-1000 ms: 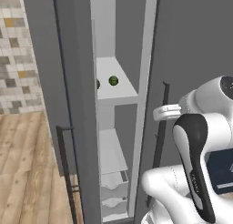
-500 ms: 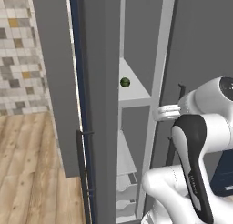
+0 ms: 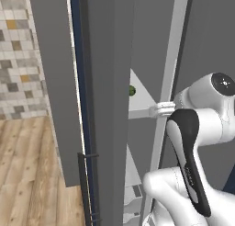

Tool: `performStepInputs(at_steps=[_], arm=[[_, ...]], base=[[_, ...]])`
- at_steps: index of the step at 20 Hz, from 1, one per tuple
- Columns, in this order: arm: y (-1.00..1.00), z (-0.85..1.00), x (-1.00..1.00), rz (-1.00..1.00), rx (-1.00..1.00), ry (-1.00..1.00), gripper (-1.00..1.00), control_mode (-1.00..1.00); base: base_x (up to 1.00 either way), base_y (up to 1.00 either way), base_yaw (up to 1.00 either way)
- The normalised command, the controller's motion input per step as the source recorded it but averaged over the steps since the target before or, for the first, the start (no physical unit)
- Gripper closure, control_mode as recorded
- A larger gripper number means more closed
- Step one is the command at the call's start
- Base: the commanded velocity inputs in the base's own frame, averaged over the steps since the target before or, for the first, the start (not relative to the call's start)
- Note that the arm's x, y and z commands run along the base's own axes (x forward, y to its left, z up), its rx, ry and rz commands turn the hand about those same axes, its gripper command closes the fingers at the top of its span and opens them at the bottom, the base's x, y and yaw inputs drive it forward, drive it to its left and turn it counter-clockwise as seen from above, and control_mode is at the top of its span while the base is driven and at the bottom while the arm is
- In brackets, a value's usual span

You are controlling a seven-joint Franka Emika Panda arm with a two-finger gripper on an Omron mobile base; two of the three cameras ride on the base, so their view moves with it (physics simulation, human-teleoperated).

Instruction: Take the avocado and potato out of the freezer and place them in the tupperware container on the counter. Then put the tupperware containing the vegetables back in the freezer.

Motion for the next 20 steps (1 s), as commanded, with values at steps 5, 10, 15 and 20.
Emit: performStepInputs(at_steps=[5,10,15,20], arm=[[0.33,0.12,0.16,0.02,0.03,0.00,-1.00,-1.00],[0.38,0.19,0.29,0.06,0.16,0.00,-1.00,-1.00],[0.26,0.11,0.51,0.03,0.20,0.00,-1.00,-1.00],[0.31,0.00,0.57,0.00,0.11,0.00,-1.00,-1.00]], base=[[0.00,0.00,0.00],[0.00,0.00,0.00],[0.00,0.00,0.00],[0.00,0.00,0.00]])
